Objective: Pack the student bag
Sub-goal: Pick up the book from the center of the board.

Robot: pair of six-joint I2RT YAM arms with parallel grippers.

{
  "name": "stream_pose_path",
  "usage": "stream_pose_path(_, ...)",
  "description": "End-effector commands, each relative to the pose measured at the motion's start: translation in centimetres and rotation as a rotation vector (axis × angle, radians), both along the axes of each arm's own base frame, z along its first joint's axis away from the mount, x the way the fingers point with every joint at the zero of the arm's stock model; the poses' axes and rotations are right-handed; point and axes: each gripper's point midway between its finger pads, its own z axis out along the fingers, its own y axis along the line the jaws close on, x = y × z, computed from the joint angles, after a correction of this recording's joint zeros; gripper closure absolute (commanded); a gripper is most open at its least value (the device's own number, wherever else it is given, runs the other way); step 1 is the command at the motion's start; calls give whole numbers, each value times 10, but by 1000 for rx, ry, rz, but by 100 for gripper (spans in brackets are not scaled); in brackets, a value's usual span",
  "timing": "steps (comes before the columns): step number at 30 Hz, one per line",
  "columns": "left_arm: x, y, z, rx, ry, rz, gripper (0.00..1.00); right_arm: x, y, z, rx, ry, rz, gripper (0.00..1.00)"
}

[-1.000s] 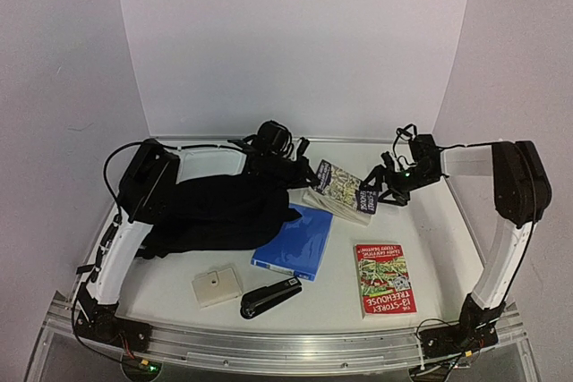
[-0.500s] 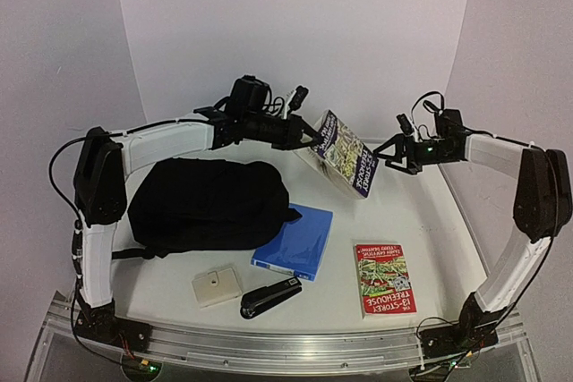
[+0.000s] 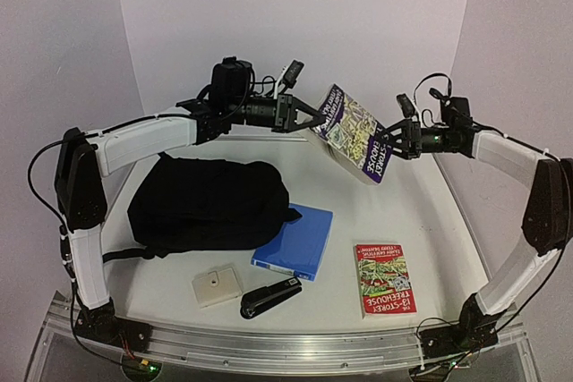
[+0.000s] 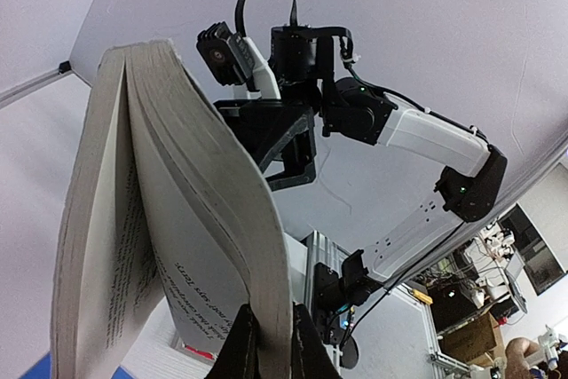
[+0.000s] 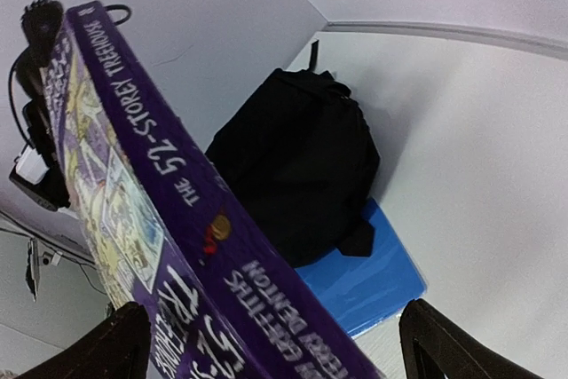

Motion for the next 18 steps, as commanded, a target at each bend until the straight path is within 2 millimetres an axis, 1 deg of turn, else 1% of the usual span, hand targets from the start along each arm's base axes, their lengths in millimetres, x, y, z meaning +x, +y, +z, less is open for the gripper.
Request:
stream_pose_path(1,-33,17,81,-187,-155,-86,100,-22,20,52,50,-158,92,5)
stream_pose_path(3,-37,18,83,-195,-152,-102,100,-25,26,56,49,-169,105,8)
stream_pose_path(4,-37,18,83,-197,-150,-105,100,-26,29,57,52,-169,113,13)
stream_pose_path(5,-37,18,83,-197,-150,-103,100,-28,31,59,57,-168,124,21)
stream_pose_path(7,-35,21,82,-194,-149,-83,100,-32,34,62,66,-167,140,38)
stream_pose_path(11,-19,33,75,-187,-119,-9,100,-41,34,71,79,-176,154,63)
stream_pose_path(13,-7,42,68,-170,-95,40,100,-45,34,77,85,-181,157,76)
stream_pose_path(14,-3,44,64,-156,-86,61,95,-47,33,80,88,-181,156,85)
stream_pose_path(15,1,45,59,-132,-79,82,87,-47,33,82,90,-179,154,94)
stream_pose_path(16,3,46,53,-103,-75,96,74,-48,33,84,89,-180,149,99)
stream_pose_path(18,8,50,40,-31,-67,140,44,-47,32,86,83,-181,130,100)
